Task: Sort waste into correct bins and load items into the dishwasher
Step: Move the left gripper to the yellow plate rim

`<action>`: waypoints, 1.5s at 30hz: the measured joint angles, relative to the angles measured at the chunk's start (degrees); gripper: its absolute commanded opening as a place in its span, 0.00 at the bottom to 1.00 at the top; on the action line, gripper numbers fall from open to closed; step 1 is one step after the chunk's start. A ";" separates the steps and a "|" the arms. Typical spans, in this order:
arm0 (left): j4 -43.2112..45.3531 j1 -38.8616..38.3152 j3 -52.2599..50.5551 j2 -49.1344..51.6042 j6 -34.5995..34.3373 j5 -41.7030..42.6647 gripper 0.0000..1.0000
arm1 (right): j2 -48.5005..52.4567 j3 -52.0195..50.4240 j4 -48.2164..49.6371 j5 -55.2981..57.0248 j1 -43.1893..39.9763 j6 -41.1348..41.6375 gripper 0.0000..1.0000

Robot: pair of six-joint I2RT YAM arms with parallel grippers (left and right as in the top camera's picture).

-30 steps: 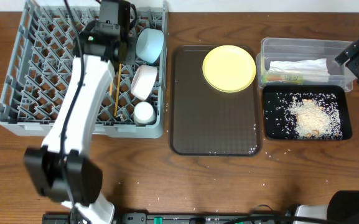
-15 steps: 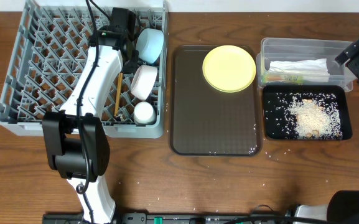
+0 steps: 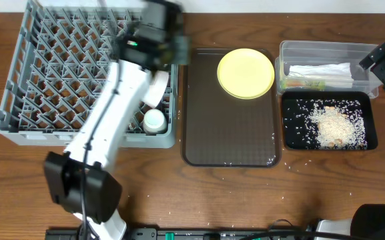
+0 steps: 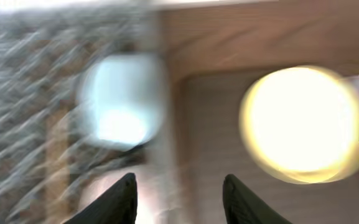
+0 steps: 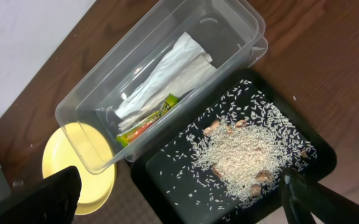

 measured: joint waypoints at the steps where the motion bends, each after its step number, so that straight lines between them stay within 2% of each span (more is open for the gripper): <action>1: 2.10 -2.38 0.04 0.17 -0.94 0.63 0.48 | 0.00 0.00 0.00 0.00 0.00 0.00 0.99; 5: 7.32 -10.25 0.09 2.84 -5.97 -0.15 0.49 | 0.00 0.00 0.00 0.00 0.00 0.00 0.99; 6: 7.72 -11.45 0.09 3.89 -7.37 -1.11 0.50 | 0.00 0.00 0.00 0.00 0.00 0.00 0.99; 7: 7.91 -12.22 0.09 4.98 -8.68 -2.25 0.57 | 0.00 0.00 0.00 0.00 0.00 0.00 0.99; 9: 8.07 -12.76 0.09 7.52 -11.91 -5.18 0.61 | 0.00 0.00 0.00 0.00 0.00 0.00 0.99; 13: 10.43 -12.02 0.09 12.59 -19.21 -10.75 0.62 | 0.00 0.00 0.00 0.00 0.00 0.00 0.99; 16: 13.94 -11.67 0.09 16.13 -22.25 -13.07 0.62 | 0.00 0.00 0.00 0.00 0.00 0.00 0.99; 26: 22.56 -11.91 0.09 24.63 -24.98 -14.88 0.62 | 0.00 0.00 0.00 -0.02 0.00 0.00 0.99; 34: 23.65 -11.91 0.09 30.91 -25.22 -15.19 0.62 | 0.00 0.00 0.00 -0.02 0.00 0.00 0.99; 41: 26.88 -12.28 -0.22 31.54 -25.38 -15.37 0.62 | 0.00 0.00 0.00 0.00 0.00 0.00 0.99; 43: 27.41 -12.41 -0.76 31.54 -25.38 -15.45 0.61 | 0.00 0.00 0.00 0.00 0.00 0.00 0.99; 45: 27.69 -12.48 -0.96 31.54 -25.46 -15.63 0.52 | 0.00 0.00 0.00 -0.02 0.00 0.00 0.99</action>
